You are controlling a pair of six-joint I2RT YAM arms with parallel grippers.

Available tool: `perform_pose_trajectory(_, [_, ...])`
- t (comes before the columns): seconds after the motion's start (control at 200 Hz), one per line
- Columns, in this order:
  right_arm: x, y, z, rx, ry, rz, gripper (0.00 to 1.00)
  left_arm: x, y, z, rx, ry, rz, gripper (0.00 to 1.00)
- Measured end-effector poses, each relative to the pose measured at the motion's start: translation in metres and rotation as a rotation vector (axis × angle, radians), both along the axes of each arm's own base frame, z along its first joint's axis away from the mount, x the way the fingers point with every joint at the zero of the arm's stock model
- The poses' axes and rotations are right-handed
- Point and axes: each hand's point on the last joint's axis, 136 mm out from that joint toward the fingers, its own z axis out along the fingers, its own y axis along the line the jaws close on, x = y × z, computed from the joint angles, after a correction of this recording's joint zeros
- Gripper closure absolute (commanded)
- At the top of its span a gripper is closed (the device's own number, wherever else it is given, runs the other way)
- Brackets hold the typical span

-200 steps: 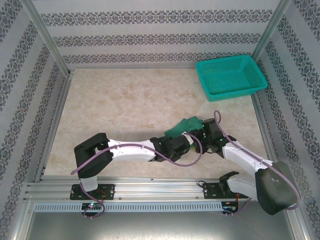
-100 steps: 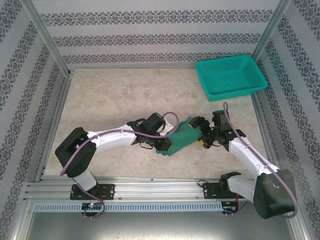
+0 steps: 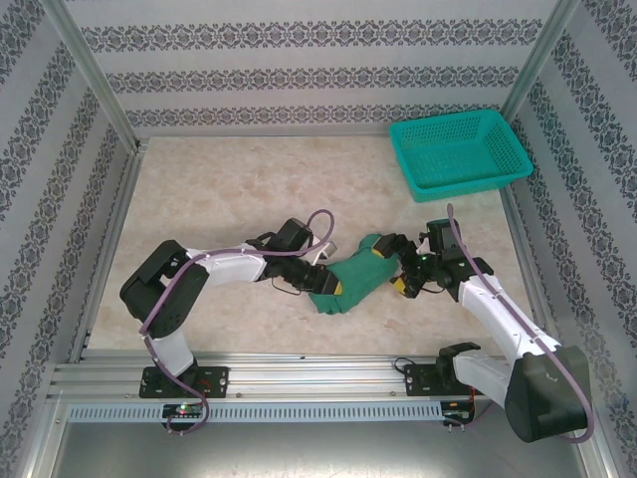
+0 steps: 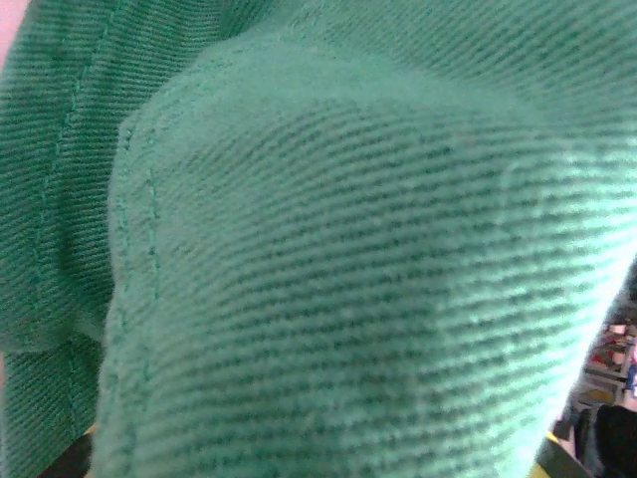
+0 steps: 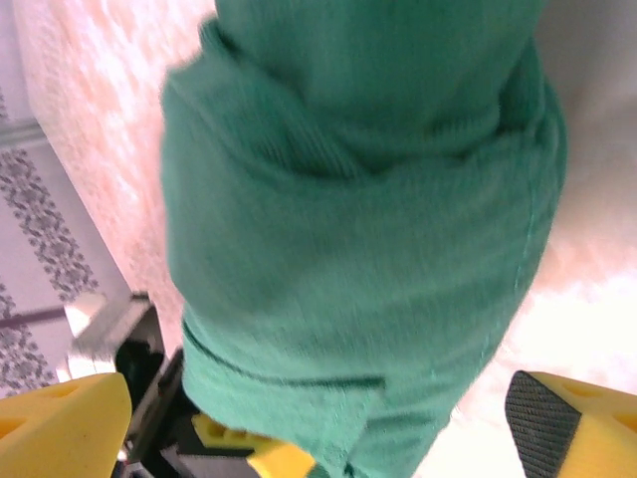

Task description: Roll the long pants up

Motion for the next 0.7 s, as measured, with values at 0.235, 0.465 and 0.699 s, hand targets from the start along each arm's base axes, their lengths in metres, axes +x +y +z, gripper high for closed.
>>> perform_pose_trajectory(0.235, [-0.018, 0.018, -0.016, -0.023, 0.065, 0.102, 0.02, 0.006, -0.015, -0.010, -0.124, 0.121, 0.025, 1.00])
perform_pose_trajectory(0.465, [-0.007, 0.032, -0.032, -0.155, 0.118, 0.194, 0.02, 0.007, -0.018, -0.009, -0.167, 0.168, 0.038, 1.00])
perform_pose_trajectory(0.699, [0.016, 0.044, -0.057, -0.320, 0.168, 0.292, 0.02, 0.010, -0.016, -0.010, -0.181, 0.222, 0.060, 1.00])
